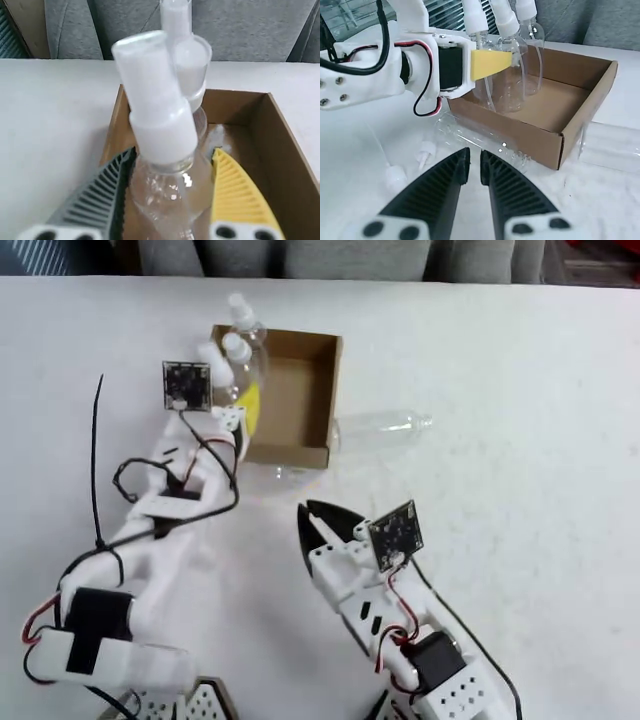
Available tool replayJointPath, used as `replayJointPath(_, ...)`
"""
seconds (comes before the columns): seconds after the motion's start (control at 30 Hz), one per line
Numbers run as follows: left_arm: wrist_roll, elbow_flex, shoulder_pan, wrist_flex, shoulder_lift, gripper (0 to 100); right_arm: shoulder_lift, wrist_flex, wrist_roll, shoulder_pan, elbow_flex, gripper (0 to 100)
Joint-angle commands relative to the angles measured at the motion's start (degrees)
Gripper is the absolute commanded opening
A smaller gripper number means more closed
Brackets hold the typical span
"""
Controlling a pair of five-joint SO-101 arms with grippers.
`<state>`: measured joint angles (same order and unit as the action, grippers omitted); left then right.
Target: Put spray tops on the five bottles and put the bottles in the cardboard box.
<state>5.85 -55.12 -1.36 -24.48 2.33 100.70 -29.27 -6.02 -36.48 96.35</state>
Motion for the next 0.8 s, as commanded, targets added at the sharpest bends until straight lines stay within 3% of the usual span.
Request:
replayJointPath(0.0, -0.70, 3.08, 0.40, -1.76, -1.63, 2, 0.40, -0.13, -0.18, 0.57, 0.70, 1.5)
replayJointPath(0.33, -0.70, 2.99, 0.40, -1.76, -2.51, 3, 0.40, -0.13, -0.09, 0.57, 0.70, 1.5)
replayJointPath(0.57, -0.26, 0.09, 0.40, -1.76, -2.15, 21, 0.40, -0.22, 0.09, 0.66, 0.70, 1.5)
replayJointPath(0.77, -0.18, 0.09, 1.63, -1.76, -2.15, 23, 0.40, -1.01, 0.18, 0.66, 0.70, 1.5)
